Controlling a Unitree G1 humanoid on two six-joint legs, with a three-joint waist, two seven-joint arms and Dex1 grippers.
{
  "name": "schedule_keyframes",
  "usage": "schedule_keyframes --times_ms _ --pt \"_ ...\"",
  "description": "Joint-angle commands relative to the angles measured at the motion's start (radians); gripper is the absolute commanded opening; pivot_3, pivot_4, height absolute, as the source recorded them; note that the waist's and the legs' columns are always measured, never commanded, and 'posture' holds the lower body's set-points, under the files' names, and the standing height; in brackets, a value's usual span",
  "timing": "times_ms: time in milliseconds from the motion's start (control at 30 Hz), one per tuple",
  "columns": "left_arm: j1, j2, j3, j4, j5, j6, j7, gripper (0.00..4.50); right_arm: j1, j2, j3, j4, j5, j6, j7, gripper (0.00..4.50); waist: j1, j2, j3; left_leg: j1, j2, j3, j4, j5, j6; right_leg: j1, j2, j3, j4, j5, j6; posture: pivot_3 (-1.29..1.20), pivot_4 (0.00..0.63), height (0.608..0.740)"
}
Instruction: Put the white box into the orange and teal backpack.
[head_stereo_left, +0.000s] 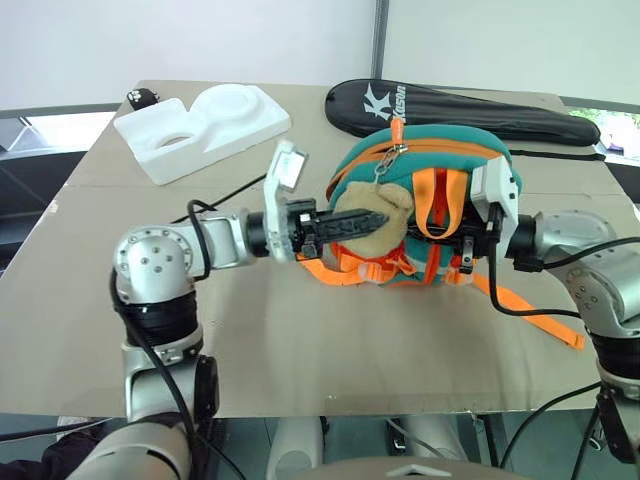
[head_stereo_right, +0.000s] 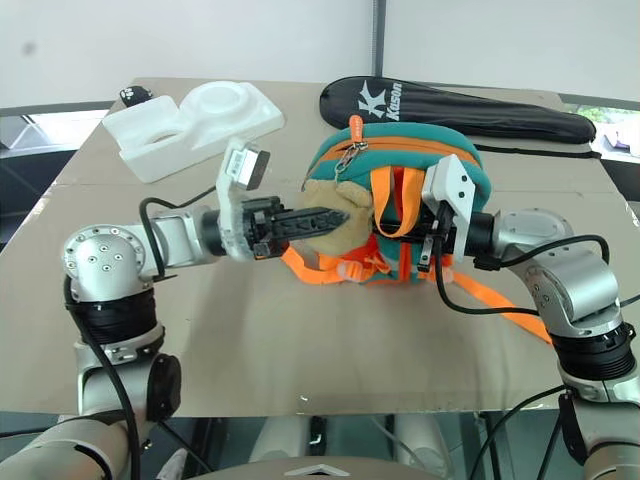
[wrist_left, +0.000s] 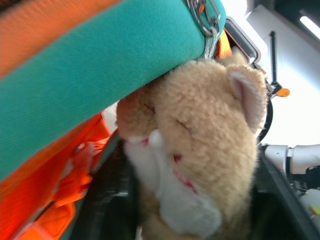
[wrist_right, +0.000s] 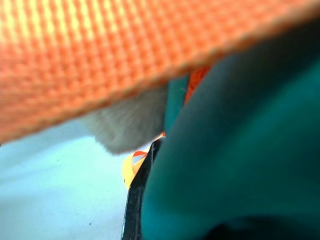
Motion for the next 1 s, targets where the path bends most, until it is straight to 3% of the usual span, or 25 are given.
schedule_keyframes --times_ms 33,267,400,567,767,900,1000 --pt "-0.067 0.098 0.074 0.034 -0.043 -0.033 -0.068 1.18 -0.014 0.022 -0.113 -0.026 0.082 0.049 -0.088 0.0 0.0 0.0 0.0 0.0 0.0 0.0 0.0 0.0 0.0 0.0 0.0 0.0 0.0 0.0 0.0 0.0 0.15 0.74" --pt "-0.13 0.233 0.195 0.202 -0.071 -0.085 -0.105 1.17 -0.056 0.094 -0.311 0.052 0.214 0.144 -0.323 0.0 0.0 0.0 0.001 0.0 0.0 0.001 -0.001 0.0 0.0 0.0 -0.001 0.0 -0.002 0.0 0.0 0.0 0.15 0.74" --pt "-0.03 0.279 0.196 0.196 -0.013 -0.111 -0.119 1.17 -0.073 0.112 -0.368 0.093 0.236 0.136 -0.411 0.0 -0.002 0.0 0.001 -0.001 0.0 0.002 -0.003 0.0 0.0 -0.001 -0.001 0.0 -0.002 0.0 0.0 0.0 0.15 0.74" --pt "0.217 0.309 0.153 0.171 0.116 -0.148 -0.078 1.17 -0.093 0.121 -0.388 0.145 0.184 0.072 -0.512 0.0 -0.003 0.0 0.001 -0.001 0.0 0.003 -0.004 0.0 0.0 -0.002 -0.001 0.001 -0.002 0.0 0.0 0.0 0.15 0.74" --pt "0.358 0.227 0.09 0.166 0.303 -0.292 0.062 1.16 -0.12 0.138 -0.411 0.179 0.124 0.009 -0.619 0.0 0.015 0.0 0.0 -0.001 0.0 0.002 -0.002 0.0 0.0 -0.001 -0.002 0.0 -0.002 0.0 -0.001 0.0 0.15 0.74" --pt "0.299 0.116 0.024 0.134 0.375 -0.439 0.093 1.16 -0.078 0.104 -0.343 0.121 0.054 -0.024 -0.565 0.0 0.032 0.0 0.0 -0.001 -0.001 0.003 -0.001 0.0 0.0 0.0 -0.002 0.0 -0.002 -0.002 -0.004 0.0 0.15 0.74" --pt "0.219 0.085 0.002 0.155 0.444 -0.596 0.023 1.16 -0.004 0.066 -0.237 0.024 0.014 -0.025 -0.482 0.0 0.032 -0.001 0.0 -0.002 -0.001 0.002 -0.001 0.0 0.0 0.0 -0.002 0.0 -0.004 0.0 -0.001 0.0 0.15 0.74"
